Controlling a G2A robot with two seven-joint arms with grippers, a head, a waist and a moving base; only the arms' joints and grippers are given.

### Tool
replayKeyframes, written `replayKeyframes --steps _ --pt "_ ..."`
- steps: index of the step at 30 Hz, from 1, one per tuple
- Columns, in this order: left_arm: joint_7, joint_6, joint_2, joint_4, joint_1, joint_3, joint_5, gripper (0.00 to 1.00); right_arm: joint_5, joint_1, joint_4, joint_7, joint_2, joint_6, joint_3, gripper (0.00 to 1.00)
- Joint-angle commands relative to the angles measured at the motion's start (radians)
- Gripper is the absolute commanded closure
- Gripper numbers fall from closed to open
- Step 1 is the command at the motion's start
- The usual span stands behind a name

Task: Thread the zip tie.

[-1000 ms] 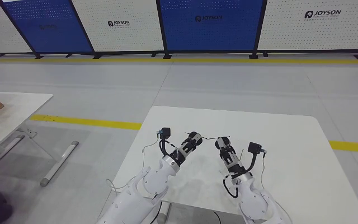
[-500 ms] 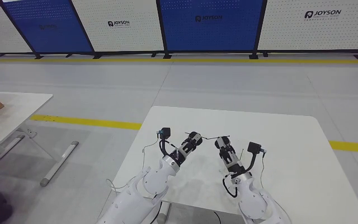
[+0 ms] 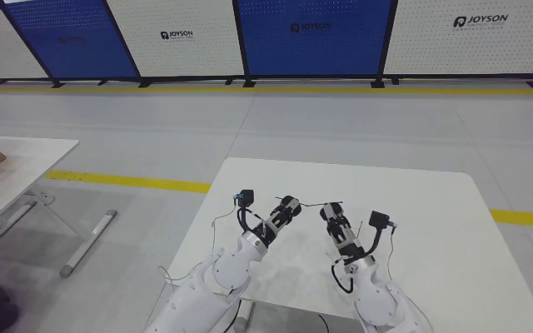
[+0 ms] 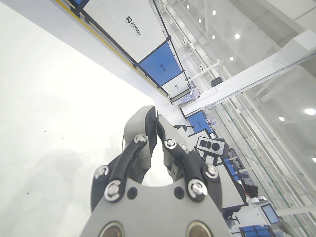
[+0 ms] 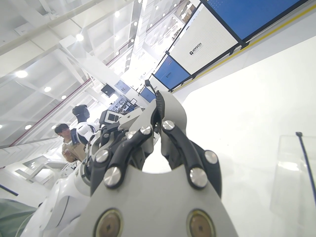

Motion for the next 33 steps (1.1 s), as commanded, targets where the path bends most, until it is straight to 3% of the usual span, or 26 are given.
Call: replayKeyframes --steps 1,15,33 --pt "0.0 0.0 0.0 0.0 0.0 0.0 0.0 1.0 -0.001 0.003 0.004 -0.001 -0.001 0.002 -0.002 1.0" --pt "0.0 0.0 0.0 0.0 0.0 0.0 0.0 1.0 0.003 0.008 0.014 0.002 -0.009 0.005 -0.018 1.0" --pt "0.0 0.0 0.0 0.0 0.0 0.0 0.0 1.0 0.11 0.04 0.07 0.006 -0.027 -0.025 -0.049 1.0"
